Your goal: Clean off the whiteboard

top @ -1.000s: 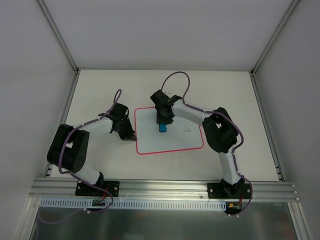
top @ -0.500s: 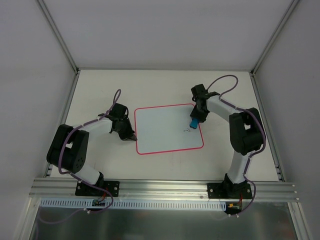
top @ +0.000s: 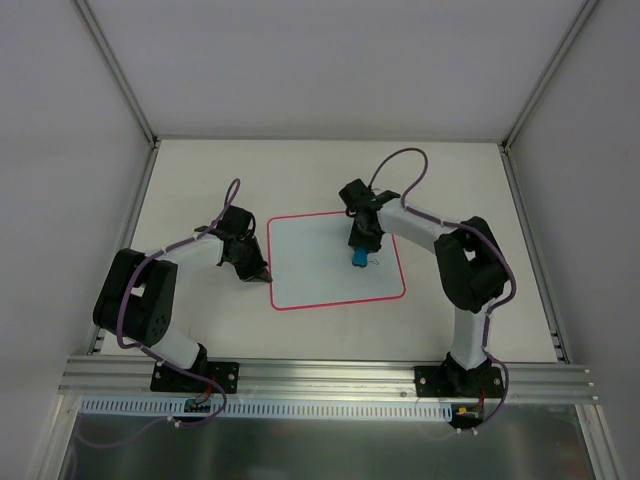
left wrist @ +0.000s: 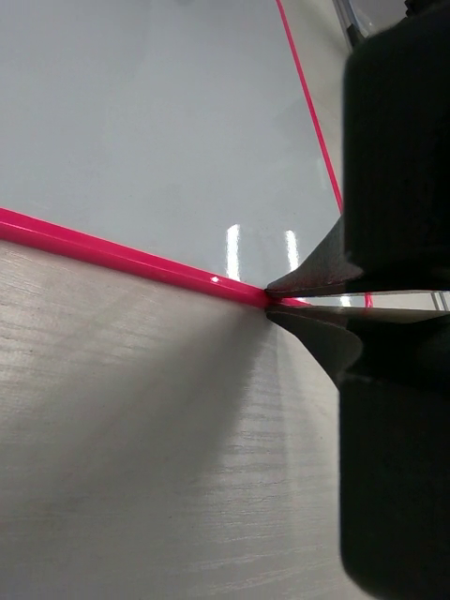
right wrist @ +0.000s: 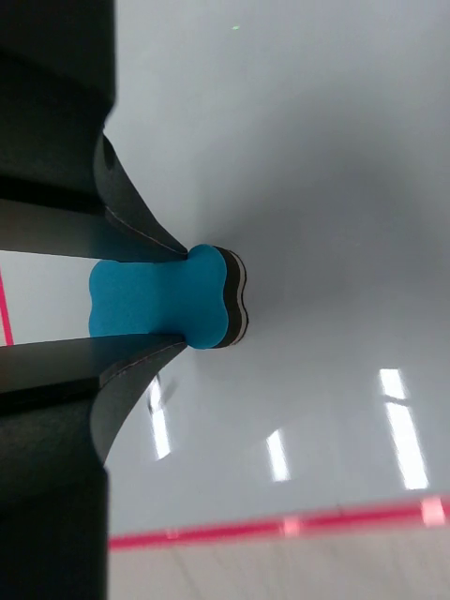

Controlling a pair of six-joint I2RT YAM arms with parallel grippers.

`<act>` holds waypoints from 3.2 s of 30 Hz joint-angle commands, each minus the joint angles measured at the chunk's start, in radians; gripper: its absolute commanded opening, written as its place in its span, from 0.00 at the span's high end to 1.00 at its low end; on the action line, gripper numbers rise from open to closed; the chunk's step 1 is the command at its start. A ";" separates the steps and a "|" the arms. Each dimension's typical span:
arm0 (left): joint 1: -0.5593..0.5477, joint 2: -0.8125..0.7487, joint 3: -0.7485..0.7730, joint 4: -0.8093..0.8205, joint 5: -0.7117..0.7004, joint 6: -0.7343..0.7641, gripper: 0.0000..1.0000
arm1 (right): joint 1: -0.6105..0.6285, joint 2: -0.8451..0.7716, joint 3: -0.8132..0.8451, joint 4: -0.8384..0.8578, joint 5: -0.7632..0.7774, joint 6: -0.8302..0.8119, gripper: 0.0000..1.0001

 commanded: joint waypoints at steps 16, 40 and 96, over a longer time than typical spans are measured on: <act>0.033 0.008 -0.033 -0.101 -0.099 0.005 1.00 | -0.140 -0.207 -0.309 -0.071 0.072 0.109 1.00; 0.036 0.029 0.004 -0.101 -0.087 0.007 1.00 | 0.217 0.130 0.122 -0.054 -0.058 -0.035 1.00; 0.037 -0.531 0.675 -0.380 -0.449 0.391 0.01 | -0.710 -0.834 0.300 -0.252 -0.016 -0.609 0.01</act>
